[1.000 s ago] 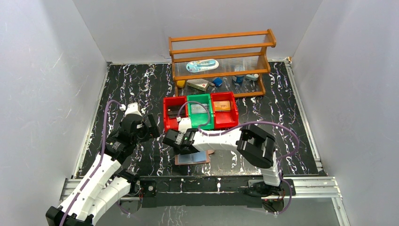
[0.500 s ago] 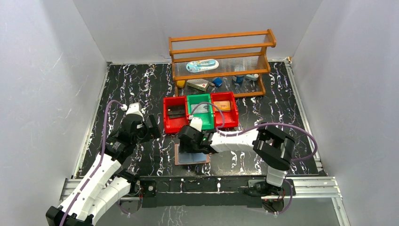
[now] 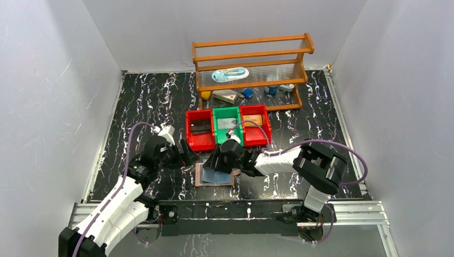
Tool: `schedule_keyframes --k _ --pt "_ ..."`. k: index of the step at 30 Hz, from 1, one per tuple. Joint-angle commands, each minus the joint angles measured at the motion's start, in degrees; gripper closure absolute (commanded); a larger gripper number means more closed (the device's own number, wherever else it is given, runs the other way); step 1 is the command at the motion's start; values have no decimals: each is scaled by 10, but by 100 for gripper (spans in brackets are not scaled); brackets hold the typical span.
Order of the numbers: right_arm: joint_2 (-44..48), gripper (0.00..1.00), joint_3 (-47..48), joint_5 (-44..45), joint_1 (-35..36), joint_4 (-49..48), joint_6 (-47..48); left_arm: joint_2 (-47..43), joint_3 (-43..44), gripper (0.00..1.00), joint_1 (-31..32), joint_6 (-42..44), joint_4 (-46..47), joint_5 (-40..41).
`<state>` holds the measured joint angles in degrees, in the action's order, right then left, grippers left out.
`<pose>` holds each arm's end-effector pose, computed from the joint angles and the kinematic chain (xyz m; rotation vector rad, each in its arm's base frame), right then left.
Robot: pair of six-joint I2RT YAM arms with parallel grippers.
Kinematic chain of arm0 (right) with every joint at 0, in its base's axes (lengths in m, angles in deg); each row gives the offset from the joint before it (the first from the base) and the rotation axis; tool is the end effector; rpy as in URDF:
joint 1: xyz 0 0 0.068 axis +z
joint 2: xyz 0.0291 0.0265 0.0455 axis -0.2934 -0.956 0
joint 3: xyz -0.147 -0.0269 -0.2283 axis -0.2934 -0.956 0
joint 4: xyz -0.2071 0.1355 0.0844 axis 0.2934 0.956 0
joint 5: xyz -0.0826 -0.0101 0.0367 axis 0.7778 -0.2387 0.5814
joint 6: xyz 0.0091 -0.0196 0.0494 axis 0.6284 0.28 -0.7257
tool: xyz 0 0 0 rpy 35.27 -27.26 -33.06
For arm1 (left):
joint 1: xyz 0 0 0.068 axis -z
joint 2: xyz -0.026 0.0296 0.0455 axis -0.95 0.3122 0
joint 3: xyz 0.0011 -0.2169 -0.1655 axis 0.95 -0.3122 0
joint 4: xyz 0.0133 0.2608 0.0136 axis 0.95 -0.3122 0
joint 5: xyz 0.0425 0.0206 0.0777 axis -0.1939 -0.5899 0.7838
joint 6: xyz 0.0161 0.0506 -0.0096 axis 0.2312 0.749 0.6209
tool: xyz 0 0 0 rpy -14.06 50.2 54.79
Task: Take the credit cards out of the card holder
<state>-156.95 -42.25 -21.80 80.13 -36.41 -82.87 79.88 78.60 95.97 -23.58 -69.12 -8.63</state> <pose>0.1553 0.2987 0.1513 0.1375 2.4674 1.0643 0.1493 -0.0723 0.2370 -0.1137 2.2137 -0.7322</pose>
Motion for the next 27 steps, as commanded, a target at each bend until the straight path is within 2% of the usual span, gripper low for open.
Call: schedule_keyframes --k 1,7,17,23,27 --pt "-30 52 -44 -39 -2 -11 -24 9 -83 20 -3 -107 140 -183" --pt "-13 52 -57 -43 -8 -24 -30 55 -155 32 -2 -174 306 -283" --pt "-5 51 -64 -45 -13 -28 -32 106 -182 55 4 -182 384 -337" --pt "13 46 -61 -63 -25 -46 -20 151 -173 56 15 -174 431 -367" --pt "30 37 -48 -73 -29 -42 -7 180 -146 55 33 -160 434 -361"
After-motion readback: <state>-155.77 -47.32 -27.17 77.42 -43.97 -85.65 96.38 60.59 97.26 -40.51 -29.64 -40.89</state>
